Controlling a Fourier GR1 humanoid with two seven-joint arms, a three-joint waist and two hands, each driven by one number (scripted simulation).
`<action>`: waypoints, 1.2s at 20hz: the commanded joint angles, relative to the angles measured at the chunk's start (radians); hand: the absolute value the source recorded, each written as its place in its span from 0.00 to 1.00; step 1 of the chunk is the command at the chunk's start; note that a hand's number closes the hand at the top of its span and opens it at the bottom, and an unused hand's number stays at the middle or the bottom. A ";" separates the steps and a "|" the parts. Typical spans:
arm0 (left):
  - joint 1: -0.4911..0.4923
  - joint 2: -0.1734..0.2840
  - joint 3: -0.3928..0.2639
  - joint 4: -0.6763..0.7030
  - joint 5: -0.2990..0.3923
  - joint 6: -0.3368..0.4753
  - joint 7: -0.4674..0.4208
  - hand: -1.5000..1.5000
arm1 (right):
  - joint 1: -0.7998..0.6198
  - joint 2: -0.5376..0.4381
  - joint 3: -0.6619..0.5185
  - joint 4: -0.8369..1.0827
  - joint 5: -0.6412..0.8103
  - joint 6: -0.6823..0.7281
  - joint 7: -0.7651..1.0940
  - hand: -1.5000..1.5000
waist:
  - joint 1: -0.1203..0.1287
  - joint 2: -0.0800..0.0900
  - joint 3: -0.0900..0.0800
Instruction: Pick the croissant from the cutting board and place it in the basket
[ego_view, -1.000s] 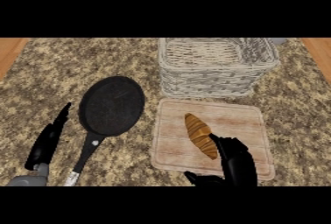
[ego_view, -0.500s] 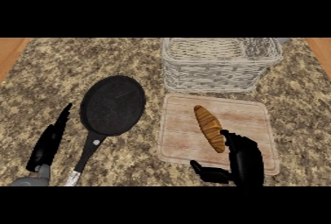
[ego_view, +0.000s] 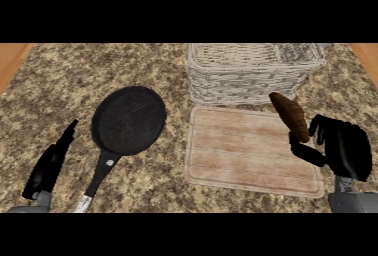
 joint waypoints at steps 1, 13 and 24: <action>0.018 -0.017 -0.009 -0.033 -0.016 0.014 0.024 0.50 | -0.081 -0.101 -0.091 -0.184 -0.105 0.199 0.035 1.00 | -0.006 0.000 0.002; -0.011 -0.011 0.046 0.101 0.001 -0.015 -0.073 0.50 | -0.370 -0.262 -0.295 -0.547 -0.432 0.716 0.240 1.00 | -0.013 0.001 0.001; -0.060 -0.052 0.017 0.071 -0.058 -0.005 -0.004 0.50 | -0.737 -0.171 -0.223 -0.383 -0.571 0.801 0.531 1.00 | 0.006 0.005 0.002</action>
